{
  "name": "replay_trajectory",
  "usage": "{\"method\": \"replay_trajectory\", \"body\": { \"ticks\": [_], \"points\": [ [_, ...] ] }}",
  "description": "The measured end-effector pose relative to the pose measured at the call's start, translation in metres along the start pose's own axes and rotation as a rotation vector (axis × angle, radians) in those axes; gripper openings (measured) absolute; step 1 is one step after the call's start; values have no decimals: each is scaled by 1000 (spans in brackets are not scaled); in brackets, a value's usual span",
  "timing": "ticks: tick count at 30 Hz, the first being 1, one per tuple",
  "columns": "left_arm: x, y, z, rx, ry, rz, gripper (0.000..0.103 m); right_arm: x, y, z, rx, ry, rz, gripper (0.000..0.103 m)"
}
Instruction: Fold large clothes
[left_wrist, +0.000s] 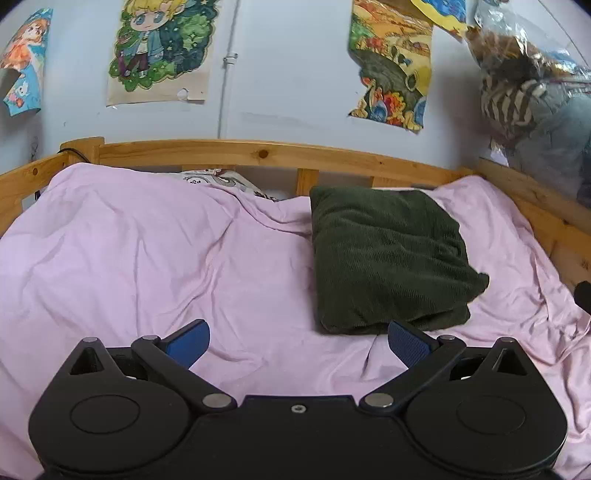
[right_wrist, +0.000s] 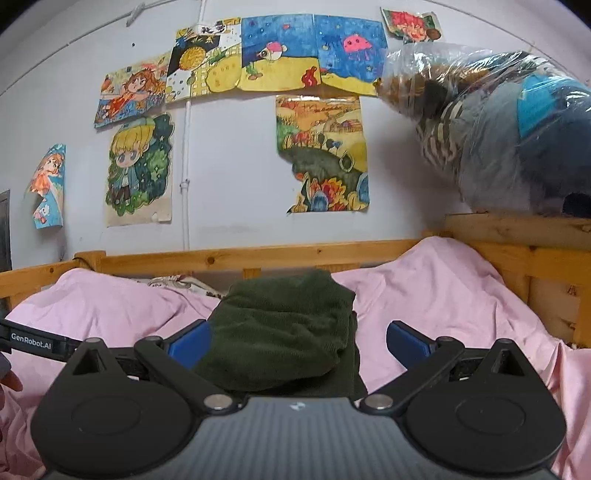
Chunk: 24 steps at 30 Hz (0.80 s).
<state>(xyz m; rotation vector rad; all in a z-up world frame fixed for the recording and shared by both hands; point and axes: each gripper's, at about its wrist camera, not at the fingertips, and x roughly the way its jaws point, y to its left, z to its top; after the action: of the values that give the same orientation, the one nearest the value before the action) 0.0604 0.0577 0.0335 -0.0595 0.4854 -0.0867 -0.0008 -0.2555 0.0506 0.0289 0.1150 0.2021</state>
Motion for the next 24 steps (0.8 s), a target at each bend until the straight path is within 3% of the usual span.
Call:
{"method": "replay_trajectory", "body": {
  "ticks": [7, 24],
  "points": [
    [0, -13, -3, 58, -7, -10, 102, -3, -6, -1, 37, -3, -11, 103],
    [-2, -14, -4, 57, 8, -33, 102, -3, -9, -2, 57, 2, -33, 103]
  ]
}}
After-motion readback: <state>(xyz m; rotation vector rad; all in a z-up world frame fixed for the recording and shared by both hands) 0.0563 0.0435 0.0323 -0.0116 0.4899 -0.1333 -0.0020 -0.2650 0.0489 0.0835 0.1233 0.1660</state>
